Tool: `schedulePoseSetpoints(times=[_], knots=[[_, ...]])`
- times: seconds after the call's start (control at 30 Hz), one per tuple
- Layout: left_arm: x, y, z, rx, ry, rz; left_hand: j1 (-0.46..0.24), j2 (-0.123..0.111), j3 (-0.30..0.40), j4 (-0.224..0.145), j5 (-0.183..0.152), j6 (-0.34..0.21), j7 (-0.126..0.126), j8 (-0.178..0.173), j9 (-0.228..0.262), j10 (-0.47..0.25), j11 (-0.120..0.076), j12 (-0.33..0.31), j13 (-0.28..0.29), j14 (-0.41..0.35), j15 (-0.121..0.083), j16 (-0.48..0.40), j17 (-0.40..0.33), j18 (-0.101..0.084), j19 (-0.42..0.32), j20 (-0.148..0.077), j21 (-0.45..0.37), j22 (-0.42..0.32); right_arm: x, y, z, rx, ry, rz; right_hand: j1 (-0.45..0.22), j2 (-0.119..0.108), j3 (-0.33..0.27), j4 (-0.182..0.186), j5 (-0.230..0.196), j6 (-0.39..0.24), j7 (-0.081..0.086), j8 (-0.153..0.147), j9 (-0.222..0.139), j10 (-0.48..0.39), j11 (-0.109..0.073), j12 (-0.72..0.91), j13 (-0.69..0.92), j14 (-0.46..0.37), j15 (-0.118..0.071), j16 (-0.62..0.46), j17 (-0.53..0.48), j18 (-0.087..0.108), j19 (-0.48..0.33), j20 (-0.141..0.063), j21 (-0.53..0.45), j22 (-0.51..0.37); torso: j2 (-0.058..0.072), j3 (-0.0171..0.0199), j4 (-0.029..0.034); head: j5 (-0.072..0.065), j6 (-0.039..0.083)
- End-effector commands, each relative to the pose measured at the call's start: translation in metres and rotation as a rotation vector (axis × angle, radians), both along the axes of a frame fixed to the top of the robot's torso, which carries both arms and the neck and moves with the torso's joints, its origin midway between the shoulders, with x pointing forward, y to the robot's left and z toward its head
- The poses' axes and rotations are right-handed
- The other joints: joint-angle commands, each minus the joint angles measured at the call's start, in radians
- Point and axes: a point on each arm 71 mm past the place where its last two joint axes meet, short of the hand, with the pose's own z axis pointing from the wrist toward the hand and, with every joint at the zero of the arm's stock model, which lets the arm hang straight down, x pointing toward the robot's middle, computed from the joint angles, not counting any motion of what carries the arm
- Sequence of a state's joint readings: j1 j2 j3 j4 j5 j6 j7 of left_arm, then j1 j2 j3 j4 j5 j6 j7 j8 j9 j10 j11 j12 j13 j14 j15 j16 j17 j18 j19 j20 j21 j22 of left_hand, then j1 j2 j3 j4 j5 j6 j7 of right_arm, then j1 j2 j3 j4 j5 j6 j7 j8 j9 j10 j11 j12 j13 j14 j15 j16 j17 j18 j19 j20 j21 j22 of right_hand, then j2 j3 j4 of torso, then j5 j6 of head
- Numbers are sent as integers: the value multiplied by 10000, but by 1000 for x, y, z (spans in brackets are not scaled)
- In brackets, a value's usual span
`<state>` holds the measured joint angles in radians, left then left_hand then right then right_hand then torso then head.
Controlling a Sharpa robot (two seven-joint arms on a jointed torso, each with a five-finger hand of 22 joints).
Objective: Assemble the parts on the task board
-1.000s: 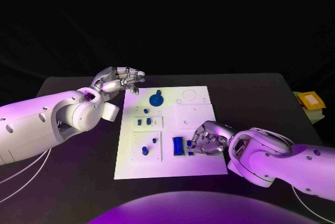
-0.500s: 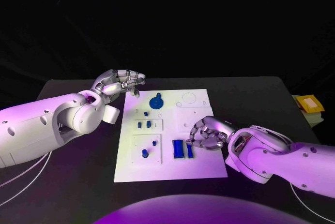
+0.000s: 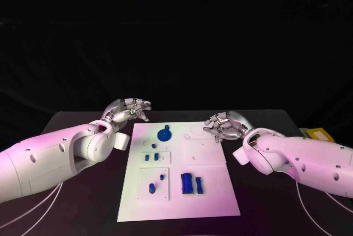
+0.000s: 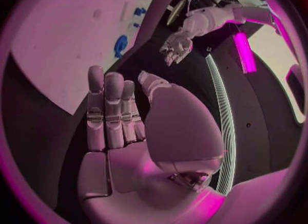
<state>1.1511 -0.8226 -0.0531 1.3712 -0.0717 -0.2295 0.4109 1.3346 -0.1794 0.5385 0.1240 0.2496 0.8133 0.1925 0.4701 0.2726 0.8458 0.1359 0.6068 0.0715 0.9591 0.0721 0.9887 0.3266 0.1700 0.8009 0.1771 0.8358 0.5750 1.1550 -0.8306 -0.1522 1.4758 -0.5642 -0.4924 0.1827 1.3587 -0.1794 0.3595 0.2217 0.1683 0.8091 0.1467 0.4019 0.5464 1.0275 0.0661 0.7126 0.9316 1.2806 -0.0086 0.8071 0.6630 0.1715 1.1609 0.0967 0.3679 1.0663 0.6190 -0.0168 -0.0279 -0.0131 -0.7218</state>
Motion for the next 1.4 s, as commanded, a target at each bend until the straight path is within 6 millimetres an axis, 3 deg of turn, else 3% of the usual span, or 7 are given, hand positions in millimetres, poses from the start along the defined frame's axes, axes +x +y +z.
schedulePoseSetpoints(times=[0.03, 0.37, 0.4, 0.67, 0.7, 0.87, 1.4], knots=[[7, 7, 0, -1008, -144, 869, -23, -57, 54, 281, -101, 93, 3, -307, -78, 522, 51, -974, -112, -568, 146, -1669, -722, 70, -295, 150, -1046, -649, 16, -8, 0, 2418, 241, -651, 119, -160, 348, 137, -24, -503, 200, -526, -420, -724, 240, -1463, -1450, -895, 321, -1603, -562, 49, -670, 295, -1141, -970, -204, 14, 5, 28, 303], [29, 16, -16, -1088, -465, 2327, 358, -74, -757, 687, -133, -159, 78, -1851, -714, 1027, 573, -4520, -91, -1657, 1023, -6878, -2113, 45, -878, 1094, -5370, -3511, 55, -30, -7, 3388, 224, -1608, -1, -83, 502, -76, -214, 49, 613, -1713, -1521, -453, 927, -5019, -6739, -3145, 1309, -5142, -2197, 98, -2379, 1360, -3065, -4328, -415, 155, 106, 195, 598], [26, 12, -15, -736, -104, 1615, -3850, 1794, -5385, -1240, -2496, -8133, -1925, -4701, -2726, -8458, -1359, -6068, -715, -9591, -721, -9887, -3266, -1700, -8009, -1771, -8358, -5750, 52, -32, -8, 2259, 160, -1919, -4105, 1794, -3595, -2217, -1683, -8091, -1467, -4019, -5464, -10275, -661, -7126, -9316, -12806, 86, -8071, -6630, -1715, -11609, -967, -3679, -10663, -330, 81, 56, 133, 543], [18, 2, -17, -574, -96, 1843, -6161, 1794, -5385, -1240, -2496, -8133, -1925, -4701, -2726, -8458, -1359, -6068, -715, -9591, -721, -9887, -3266, -1700, -8009, -1771, -8358, -5750, 41, -18, -5, 2881, 1, -2164, -6453, 1794, -3595, -2217, -1683, -8091, -1467, -4019, -5464, -10275, -661, -7126, -9316, -12806, 86, -8071, -6630, -1715, -11609, -967, -3679, -10663, -562, 129, 180, 132, 918], [15, -1, -17, -535, -96, 1898, -13346, 1794, -5385, -1240, -2496, -8133, -1925, -4701, -2726, -8458, -1359, -6068, -715, -9591, -721, -9887, -3266, -1700, -8009, -1771, -8358, -5750, 38, -15, -4, 3024, -32, -2226, -13587, 1794, -3595, -2217, -1683, -8091, -1467, -4019, -5464, -10275, -661, -7126, -9316, -12806, 86, -8071, -6630, -1715, -11609, -967, -3679, -10663, -606, 138, 203, 132, 989], [-2, -18, -17, -245, -112, 2308, -13346, 1794, -5385, -1240, -2496, -8133, -1925, -4701, -2726, -8458, -1359, -6068, -715, -9591, -721, -9887, -3266, -1700, -8009, -1771, -8358, -5750, 17, 6, 4, 3992, -221, -2711, -13587, 1794, -3595, -2217, -1683, -8091, -1467, -4019, -5464, -10275, -661, -7126, -9316, -12806, 86, -8071, -6630, -1715, -11609, -967, -3679, -10663, -742, 167, 276, 131, 1210], [-42, -49, -9, 314, -236, 3150, -13346, 1794, -5385, -1240, -2496, -8133, -1925, -4701, -2726, -8458, -1359, -6068, -715, -9591, -721, -9887, -3266, -1700, -8009, -1771, -8358, -5750, -11, 28, 18, 4945, -323, -3326, -13587, 1794, -3595, -2217, -1683, -8091, -1467, -4019, -5464, -10275, -661, -7126, -9316, -12806, 86, -8071, -6630, -1715, -11609, -967, -3679, -10663, -748, 168, 279, 131, 1218]])
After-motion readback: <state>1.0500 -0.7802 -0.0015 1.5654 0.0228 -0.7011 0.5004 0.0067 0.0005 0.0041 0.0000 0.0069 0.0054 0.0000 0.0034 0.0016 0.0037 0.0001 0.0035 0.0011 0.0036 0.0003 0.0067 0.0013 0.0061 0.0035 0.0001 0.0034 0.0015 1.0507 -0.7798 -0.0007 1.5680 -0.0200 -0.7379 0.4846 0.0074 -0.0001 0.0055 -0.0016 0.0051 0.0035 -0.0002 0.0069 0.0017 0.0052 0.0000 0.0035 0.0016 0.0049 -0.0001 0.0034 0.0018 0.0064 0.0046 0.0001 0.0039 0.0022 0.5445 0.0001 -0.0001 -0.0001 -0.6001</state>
